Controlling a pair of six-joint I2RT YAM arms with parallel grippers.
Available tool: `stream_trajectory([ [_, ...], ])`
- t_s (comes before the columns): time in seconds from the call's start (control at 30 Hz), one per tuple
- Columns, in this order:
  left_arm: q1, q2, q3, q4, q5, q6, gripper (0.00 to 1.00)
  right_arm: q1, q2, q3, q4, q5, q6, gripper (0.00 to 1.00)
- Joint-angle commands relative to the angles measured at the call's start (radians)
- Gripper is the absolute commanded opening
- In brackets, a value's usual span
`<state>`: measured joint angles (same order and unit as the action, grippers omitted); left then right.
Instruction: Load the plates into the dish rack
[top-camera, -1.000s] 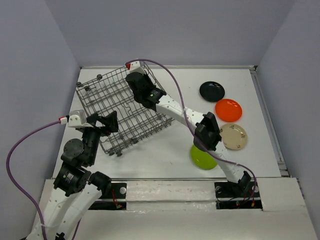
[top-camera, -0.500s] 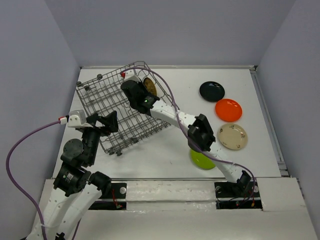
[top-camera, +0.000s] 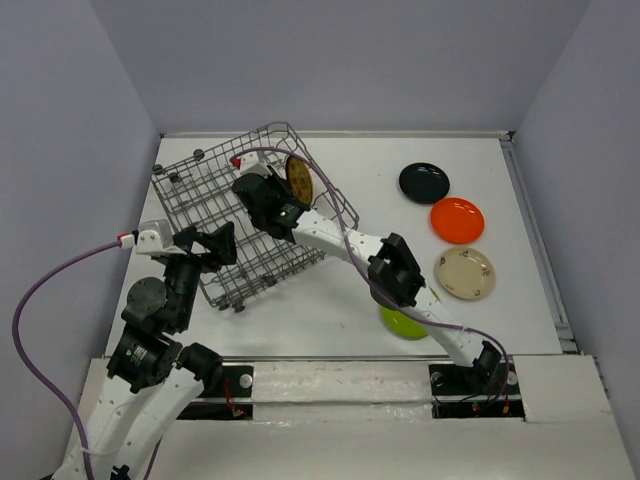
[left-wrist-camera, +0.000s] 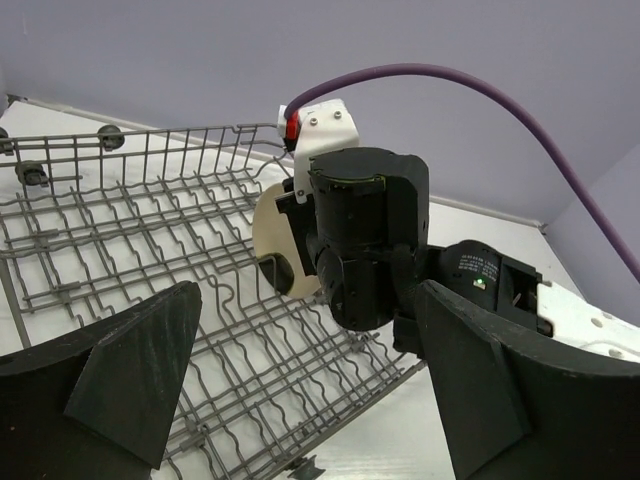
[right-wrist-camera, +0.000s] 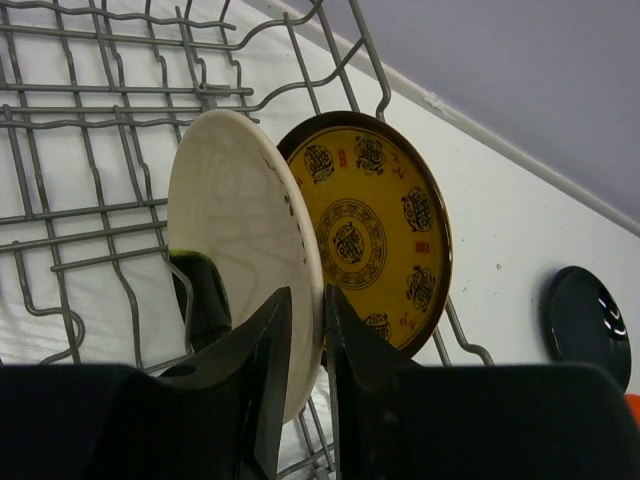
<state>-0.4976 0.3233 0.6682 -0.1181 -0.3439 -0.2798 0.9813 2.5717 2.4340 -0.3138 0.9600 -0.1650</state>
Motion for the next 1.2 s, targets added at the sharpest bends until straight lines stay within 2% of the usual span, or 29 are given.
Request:
stream_trajectory([
  [0.0,-0.002,0.008,0.039,0.043,-0.006,-0.007,0.99,0.013,-0.021,-0.026,0.082,0.02,-0.007,0.27],
  [0.1,-0.001,0.013,0.037,0.043,-0.006,-0.009,0.99,0.013,-0.048,-0.044,0.082,0.01,0.007,0.33],
  [0.37,0.007,0.026,0.036,0.046,0.002,-0.01,0.99,0.013,-0.241,-0.185,0.062,-0.127,0.113,0.57],
  [0.57,0.017,0.037,0.034,0.054,0.017,-0.01,0.99,0.013,-0.428,-0.329,0.032,-0.239,0.212,0.62],
  [0.67,0.019,0.042,0.033,0.055,0.025,-0.01,0.99,0.002,-0.516,-0.458,0.024,-0.283,0.258,0.62],
  [0.73,0.019,0.042,0.033,0.057,0.028,-0.009,0.99,-0.022,-0.634,-0.562,0.022,-0.354,0.329,0.62],
  [0.8,0.019,0.039,0.031,0.058,0.031,-0.009,0.99,-0.049,-0.727,-0.763,0.022,-0.406,0.398,0.58],
  [0.83,0.019,0.039,0.031,0.06,0.039,-0.009,0.99,-0.085,-0.831,-0.923,0.024,-0.464,0.479,0.52],
  [0.87,0.019,0.037,0.031,0.061,0.04,-0.007,0.99,-0.107,-0.885,-1.005,0.024,-0.489,0.519,0.48],
  [0.9,0.019,0.034,0.03,0.063,0.043,-0.007,0.99,-0.133,-0.941,-1.091,0.021,-0.513,0.562,0.41],
  [0.93,0.018,0.031,0.03,0.063,0.045,-0.009,0.99,-0.163,-1.058,-1.177,0.019,-0.565,0.656,0.28],
  [0.97,0.019,0.026,0.028,0.064,0.046,-0.01,0.99,-0.238,-1.118,-1.343,0.01,-0.59,0.701,0.24],
  [1.03,0.019,0.019,0.027,0.067,0.059,-0.013,0.99,-0.329,-1.24,-1.504,-0.001,-0.638,0.827,0.15],
  [1.07,0.019,0.016,0.027,0.067,0.059,-0.012,0.99,-0.431,-1.354,-1.574,-0.005,-0.705,0.853,0.1],
  [1.1,0.018,0.005,0.027,0.069,0.063,-0.012,0.99,-0.475,-1.407,-1.692,-0.008,-0.749,0.87,0.1],
  [1.17,0.014,-0.003,0.025,0.069,0.065,-0.01,0.99,-0.551,-1.514,-1.76,-0.063,-0.781,0.895,0.12],
])
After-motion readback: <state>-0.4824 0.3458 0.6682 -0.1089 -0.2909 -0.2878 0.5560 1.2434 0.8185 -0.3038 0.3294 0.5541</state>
